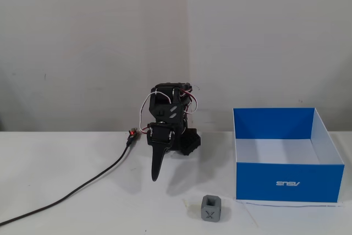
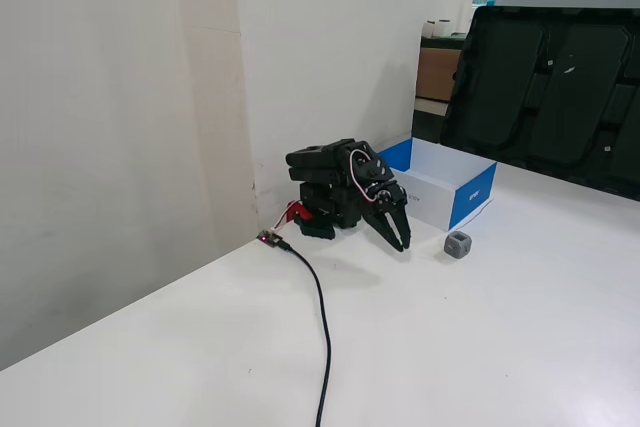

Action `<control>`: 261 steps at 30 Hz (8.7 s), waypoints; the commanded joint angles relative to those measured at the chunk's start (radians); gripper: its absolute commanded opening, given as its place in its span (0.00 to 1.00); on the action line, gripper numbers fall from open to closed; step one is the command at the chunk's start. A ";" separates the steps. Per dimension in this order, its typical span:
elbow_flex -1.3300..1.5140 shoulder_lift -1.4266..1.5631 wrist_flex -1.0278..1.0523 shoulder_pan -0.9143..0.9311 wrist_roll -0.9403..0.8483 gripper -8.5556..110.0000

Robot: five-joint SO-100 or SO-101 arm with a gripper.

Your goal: Pick the gray block and keep it in the box.

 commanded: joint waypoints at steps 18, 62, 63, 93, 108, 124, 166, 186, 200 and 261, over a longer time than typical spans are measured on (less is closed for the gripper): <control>-0.032 0.121 0.031 -0.034 0.015 0.07; -0.584 -0.724 -0.087 -0.230 0.367 0.07; -0.601 -0.761 -0.087 -0.239 0.380 0.07; -0.920 -1.295 -0.069 -0.442 0.692 0.07; -1.000 -1.434 -0.081 -0.483 0.759 0.20; -1.108 -1.647 -0.095 -0.502 0.798 0.27; -1.193 -1.870 -0.118 -0.543 0.821 0.25; -1.192 -1.868 -0.109 -0.528 0.821 0.14; -1.325 -1.755 0.017 -0.472 0.761 0.15; -1.439 -1.382 0.390 -1.289 0.506 0.18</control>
